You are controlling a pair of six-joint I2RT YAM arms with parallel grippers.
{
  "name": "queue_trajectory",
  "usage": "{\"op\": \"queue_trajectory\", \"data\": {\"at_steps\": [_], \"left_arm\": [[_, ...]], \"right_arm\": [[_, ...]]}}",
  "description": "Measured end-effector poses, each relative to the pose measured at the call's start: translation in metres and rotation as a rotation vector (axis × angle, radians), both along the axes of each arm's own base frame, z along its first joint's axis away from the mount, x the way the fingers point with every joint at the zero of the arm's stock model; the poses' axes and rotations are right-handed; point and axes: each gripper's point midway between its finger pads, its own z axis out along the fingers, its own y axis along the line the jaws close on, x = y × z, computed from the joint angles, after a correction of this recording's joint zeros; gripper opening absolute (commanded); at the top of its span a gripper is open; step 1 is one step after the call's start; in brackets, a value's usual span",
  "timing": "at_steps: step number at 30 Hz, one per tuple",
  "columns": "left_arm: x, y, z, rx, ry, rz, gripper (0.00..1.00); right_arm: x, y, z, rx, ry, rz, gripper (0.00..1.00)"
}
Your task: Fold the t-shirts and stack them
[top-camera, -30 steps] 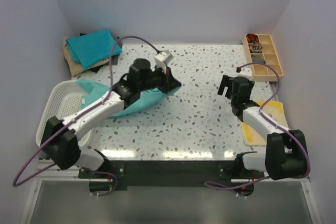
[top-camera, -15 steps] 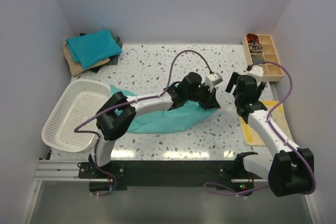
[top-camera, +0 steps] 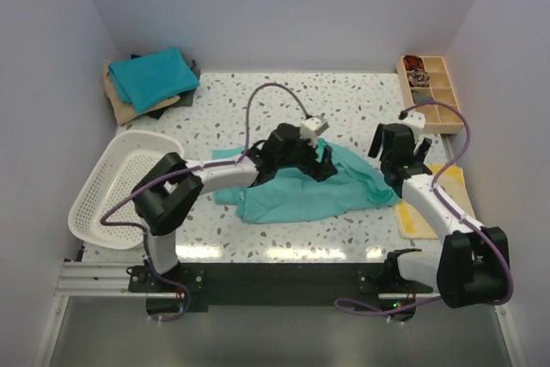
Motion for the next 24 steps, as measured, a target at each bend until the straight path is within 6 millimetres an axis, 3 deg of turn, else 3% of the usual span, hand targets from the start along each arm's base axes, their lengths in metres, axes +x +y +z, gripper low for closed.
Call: {"op": "queue_trajectory", "data": {"at_steps": [1,4,5,8,12,16,21,24], "left_arm": [[0.006,0.025,-0.017,0.038,0.023,0.07,0.97],[0.044,0.127,-0.062,0.163,0.061,0.379,0.98],[0.059,0.16,-0.07,0.198,0.061,0.486,0.98],[0.091,0.223,-0.068,0.245,0.026,0.709,0.98],[0.103,0.249,-0.061,0.292,-0.018,0.833,0.98],[0.097,0.277,-0.076,0.415,0.002,0.946,0.99],[0.091,0.33,-0.094,0.513,0.075,1.107,1.0],[0.079,0.374,-0.106,0.536,0.131,1.195,1.0]], "right_arm": [[0.0,0.0,0.0,0.0,0.0,0.0,0.99],[0.001,0.001,-0.001,0.002,-0.001,0.003,0.99],[0.002,0.001,-0.003,0.002,0.004,0.004,0.99],[0.003,0.002,-0.01,0.001,0.026,0.007,0.99],[0.003,0.004,-0.021,0.003,0.061,0.016,0.99],[0.007,0.007,-0.022,0.012,0.065,0.028,0.99],[0.011,0.011,-0.019,0.03,0.055,0.048,0.99],[0.012,0.013,-0.019,0.037,0.056,0.057,0.99]]}}
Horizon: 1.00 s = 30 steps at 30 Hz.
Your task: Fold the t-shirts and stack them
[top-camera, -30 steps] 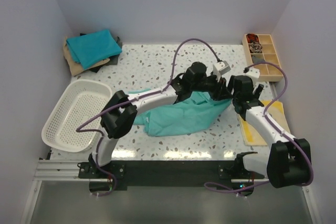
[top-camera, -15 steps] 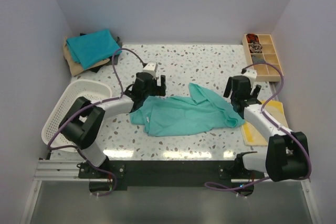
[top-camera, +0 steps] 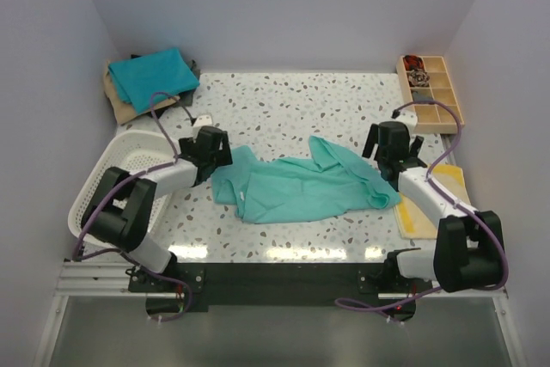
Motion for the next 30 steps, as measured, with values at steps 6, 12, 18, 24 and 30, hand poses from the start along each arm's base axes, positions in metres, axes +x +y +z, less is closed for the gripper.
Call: {"op": "queue_trajectory", "data": {"at_steps": [6,12,18,24,30], "left_arm": [[-0.013,0.076,-0.005,-0.054,0.021,0.171,1.0],[-0.013,0.093,-0.003,-0.072,0.019,0.202,1.0],[-0.001,0.084,0.006,-0.135,-0.004,0.152,0.99],[0.007,0.049,0.021,-0.254,-0.038,0.002,0.97],[0.0,-0.011,0.027,-0.286,-0.032,-0.164,0.96]], "right_arm": [[0.001,0.006,-0.007,0.023,0.019,0.027,0.99],[0.003,0.017,-0.014,0.059,0.041,0.071,0.99],[0.02,0.036,-0.01,0.111,0.065,0.16,0.99],[0.042,0.091,-0.014,0.266,0.141,0.409,0.99],[0.034,0.174,-0.009,0.293,0.249,0.715,0.99]]}}
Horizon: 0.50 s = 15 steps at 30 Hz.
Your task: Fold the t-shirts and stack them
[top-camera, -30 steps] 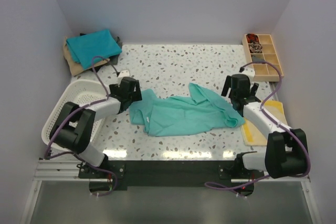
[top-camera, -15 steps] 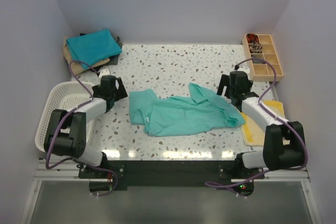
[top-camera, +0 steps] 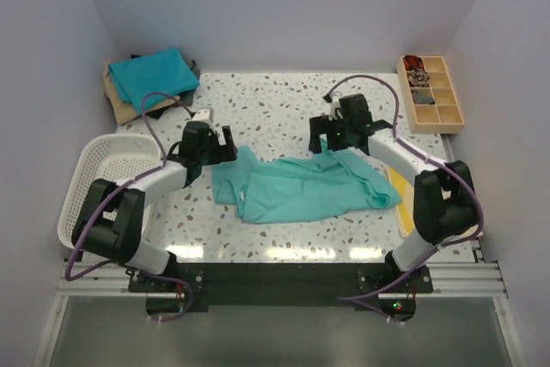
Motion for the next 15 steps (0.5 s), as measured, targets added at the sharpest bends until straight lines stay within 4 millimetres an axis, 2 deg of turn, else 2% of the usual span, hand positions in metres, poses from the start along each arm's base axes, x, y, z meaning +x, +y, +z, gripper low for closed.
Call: {"op": "queue_trajectory", "data": {"at_steps": [2,4,6,10,11,14,15], "left_arm": [[-0.003,-0.016,-0.006,-0.01,0.015,-0.042,0.96],[-0.005,-0.018,-0.016,-0.007,0.044,-0.051,0.97],[-0.006,-0.017,-0.025,0.003,0.069,-0.047,0.98],[-0.008,-0.012,-0.039,0.029,0.104,-0.029,0.96],[-0.008,-0.011,-0.04,0.032,0.106,-0.026,0.94],[-0.004,-0.011,-0.043,0.038,0.111,-0.019,0.78],[0.0,-0.012,-0.043,0.036,0.108,-0.017,0.67]], "right_arm": [[-0.008,0.031,0.008,0.006,-0.007,0.097,0.99],[-0.016,0.047,0.012,0.01,-0.003,0.148,0.99],[-0.021,0.052,0.013,0.007,0.009,0.171,0.99],[-0.031,0.049,0.012,-0.006,0.043,0.173,0.99],[-0.034,0.048,0.013,-0.007,0.044,0.174,0.99],[-0.044,0.048,0.024,-0.008,0.032,0.182,0.99],[-0.047,0.048,0.027,-0.007,0.027,0.182,0.99]]}}
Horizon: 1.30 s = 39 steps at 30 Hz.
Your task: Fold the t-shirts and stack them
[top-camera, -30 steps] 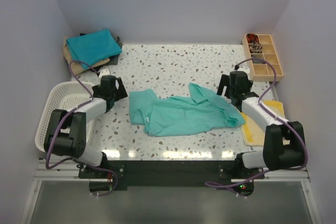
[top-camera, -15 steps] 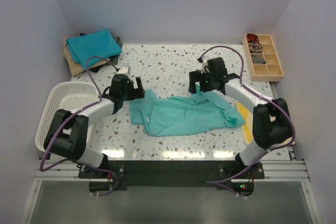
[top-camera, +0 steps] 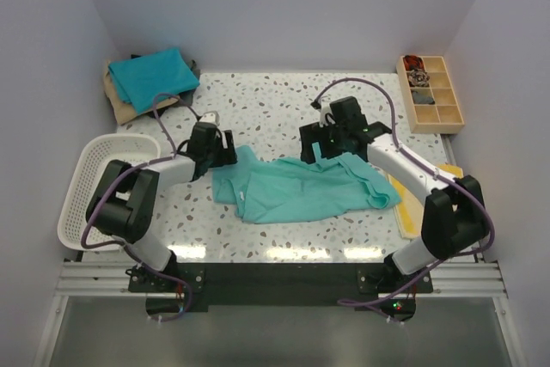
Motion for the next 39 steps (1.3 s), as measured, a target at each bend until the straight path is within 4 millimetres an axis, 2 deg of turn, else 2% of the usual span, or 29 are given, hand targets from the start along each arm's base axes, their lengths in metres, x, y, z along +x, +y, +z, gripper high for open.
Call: {"op": "queue_trajectory", "data": {"at_steps": [2,3,5,8,11,14,16,18,19,20,21,22,23,24,25,26,28,29,32,34,35,36,39], "left_arm": [[0.005,-0.002,-0.001,-0.004,-0.004,0.005,0.49],[0.008,-0.003,-0.003,-0.007,-0.003,0.001,0.26],[0.013,-0.006,-0.005,-0.016,-0.002,0.0,0.03],[0.023,-0.015,-0.008,-0.029,0.003,-0.026,0.0],[0.039,-0.025,0.001,-0.042,0.004,-0.057,0.0],[0.076,-0.04,0.041,-0.059,-0.065,-0.095,0.0],[0.119,-0.058,0.093,-0.085,-0.159,-0.134,0.0],[0.17,-0.081,0.159,-0.127,-0.3,-0.179,0.0],[0.191,-0.091,0.182,-0.146,-0.36,-0.2,0.0],[0.212,-0.103,0.212,-0.174,-0.427,-0.231,0.07],[0.231,-0.114,0.239,-0.2,-0.493,-0.258,0.23],[0.249,-0.126,0.257,-0.226,-0.548,-0.29,0.43],[0.262,-0.134,0.271,-0.243,-0.604,-0.315,0.79],[0.272,-0.143,0.277,-0.272,-0.65,-0.339,0.88],[0.276,-0.148,0.273,-0.285,-0.66,-0.358,1.0],[0.276,-0.153,0.257,-0.307,-0.633,-0.374,1.0],[0.273,-0.157,0.212,-0.319,-0.561,-0.389,1.0],[0.267,-0.157,0.174,-0.314,-0.491,-0.39,1.0],[0.241,-0.15,0.081,-0.288,-0.298,-0.376,1.0],[0.217,-0.141,0.036,-0.266,-0.194,-0.359,1.0],[0.204,-0.137,0.021,-0.253,-0.163,-0.36,1.0],[0.197,-0.133,0.022,-0.25,-0.166,-0.349,1.0],[0.165,-0.119,0.046,-0.24,-0.168,-0.325,1.0]], "right_arm": [[-0.006,0.0,0.009,0.008,-0.018,0.003,0.99],[-0.008,0.0,0.013,0.013,-0.027,0.006,0.99],[-0.011,-0.001,0.019,0.02,-0.041,0.005,0.99],[-0.013,-0.003,0.021,0.019,-0.043,0.001,0.99],[-0.014,-0.004,0.018,0.011,-0.032,-0.001,0.99],[-0.012,-0.007,0.01,-0.015,-0.017,-0.01,0.99],[-0.009,-0.008,0.002,-0.041,0.004,-0.016,0.99],[-0.001,-0.009,-0.007,-0.075,0.017,-0.025,0.99],[0.003,-0.01,-0.01,-0.091,0.019,-0.033,0.99],[0.006,-0.011,-0.014,-0.108,0.023,-0.038,0.99],[0.009,-0.013,-0.016,-0.123,0.023,-0.045,0.99],[0.015,-0.015,-0.018,-0.144,0.02,-0.058,0.99],[0.019,-0.016,-0.019,-0.159,0.018,-0.066,0.99],[0.024,-0.018,-0.02,-0.175,0.013,-0.078,0.99],[0.03,-0.02,-0.02,-0.196,0.003,-0.096,0.99],[0.037,-0.023,-0.019,-0.217,-0.011,-0.114,0.99],[0.046,-0.027,-0.017,-0.245,-0.031,-0.138,0.99],[0.05,-0.029,-0.016,-0.257,-0.041,-0.147,0.99],[0.056,-0.031,-0.015,-0.28,-0.056,-0.152,0.99],[0.061,-0.028,-0.018,-0.283,-0.054,-0.148,0.99],[0.065,-0.026,-0.022,-0.286,-0.048,-0.146,0.99],[0.069,-0.024,-0.027,-0.288,-0.04,-0.143,0.99],[0.077,-0.015,-0.048,-0.29,0.0,-0.127,0.99]]}}
